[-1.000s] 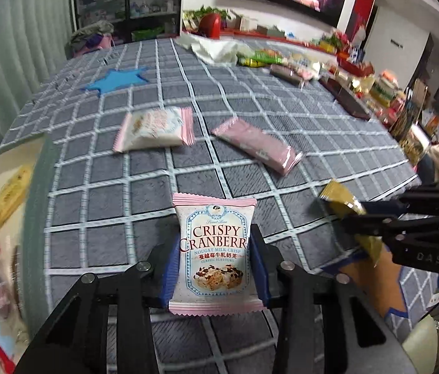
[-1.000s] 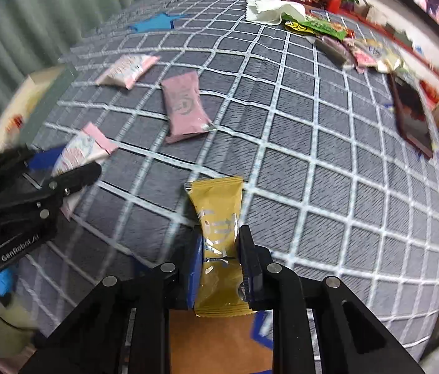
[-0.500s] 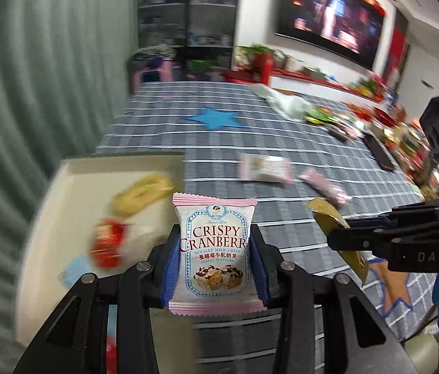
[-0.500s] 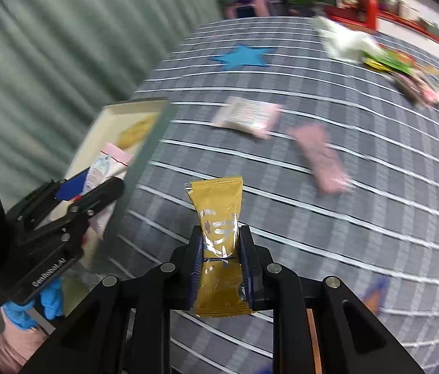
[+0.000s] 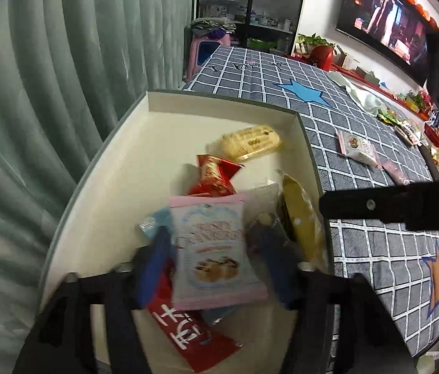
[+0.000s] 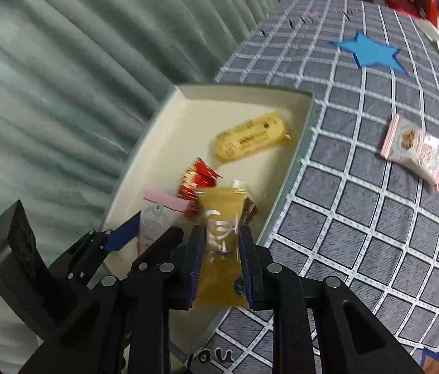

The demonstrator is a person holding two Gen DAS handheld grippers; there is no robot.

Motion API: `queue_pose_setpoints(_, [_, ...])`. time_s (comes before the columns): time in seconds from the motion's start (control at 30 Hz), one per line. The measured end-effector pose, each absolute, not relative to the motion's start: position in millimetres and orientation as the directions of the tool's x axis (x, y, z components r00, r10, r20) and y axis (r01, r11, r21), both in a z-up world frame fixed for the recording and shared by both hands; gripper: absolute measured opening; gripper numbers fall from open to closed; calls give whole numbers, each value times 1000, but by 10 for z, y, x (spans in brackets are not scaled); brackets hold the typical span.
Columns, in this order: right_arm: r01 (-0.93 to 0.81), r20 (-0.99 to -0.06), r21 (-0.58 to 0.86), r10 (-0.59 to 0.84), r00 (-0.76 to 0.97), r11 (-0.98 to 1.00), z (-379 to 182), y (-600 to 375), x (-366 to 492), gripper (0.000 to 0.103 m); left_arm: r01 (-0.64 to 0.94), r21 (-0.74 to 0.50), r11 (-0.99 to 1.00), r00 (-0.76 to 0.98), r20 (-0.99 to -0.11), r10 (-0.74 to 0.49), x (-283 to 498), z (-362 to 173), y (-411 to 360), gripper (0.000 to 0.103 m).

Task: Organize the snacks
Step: 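Carry both snacks over the tray and open both tools, then grasp the second Crispy Cranberry pack with the left tool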

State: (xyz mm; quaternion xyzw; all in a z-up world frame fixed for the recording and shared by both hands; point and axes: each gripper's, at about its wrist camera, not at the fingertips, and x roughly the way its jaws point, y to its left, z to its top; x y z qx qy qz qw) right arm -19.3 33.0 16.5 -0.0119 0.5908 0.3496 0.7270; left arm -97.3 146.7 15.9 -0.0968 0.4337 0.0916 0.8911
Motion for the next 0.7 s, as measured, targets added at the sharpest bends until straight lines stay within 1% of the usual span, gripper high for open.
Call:
queue_pose_setpoints(0.03, [-515,-876,376,476,72,770,148,261,-180,56,-239,-100,966,621,-781,72,-983,173,1444,78])
queue_pose_setpoints(0.07, [-508,-882,353,461,100,786,151,173,-167,89,-229,-100,968,634,-770,70,-987,199,1410,79])
queue_pose_setpoints(0.1, [-499,-884,322,444,146,805,170,54,-167,96,-221,-89,971,647,-758,77,-986,236,1359,79])
queue_pose_setpoints(0.23, [-455,-894,215,361,264,864,197,-535,-147,96,-176,-49,983,691,-718,88,-963,409,1098,83])
queue_pose_setpoints(0.3, [-395,-897,176,313,314,902,161,-911,-137,96,-123,-47,991,719,-693,56,-961,506,879,83])
queue_pose_setpoints(0.37, [-338,-897,153,274,347,929,136,-1243,-124,96,-48,-53,997,733,-680,-1,-941,577,599,84])
queue_pose_setpoints(0.43, [-270,-901,119,219,375,955,45,-1550,-76,96,5,-34,999,739,-674,-26,-903,598,343,89])
queue_pose_setpoints(0.5, [-202,-908,90,164,386,975,-62,-1858,-59,96,44,20,999,737,-675,-19,-840,556,40,91])
queue_pose_setpoints(0.57, [-146,-912,79,131,389,986,-150,-2113,-87,96,68,62,996,719,-695,-6,-779,466,-196,91])
queue_pose_setpoints(0.6, [-122,-908,76,119,401,990,-184,-2261,-122,97,89,72,993,705,-709,-12,-751,394,-321,91])
queue_pose_setpoints(0.63, [-110,-902,62,103,420,992,-170,-2341,-158,102,109,78,991,692,-721,-19,-729,319,-431,91])
queue_pose_setpoints(0.7, [-91,-894,50,85,439,995,-202,-2499,-205,102,131,101,986,674,-739,-14,-697,193,-583,91])
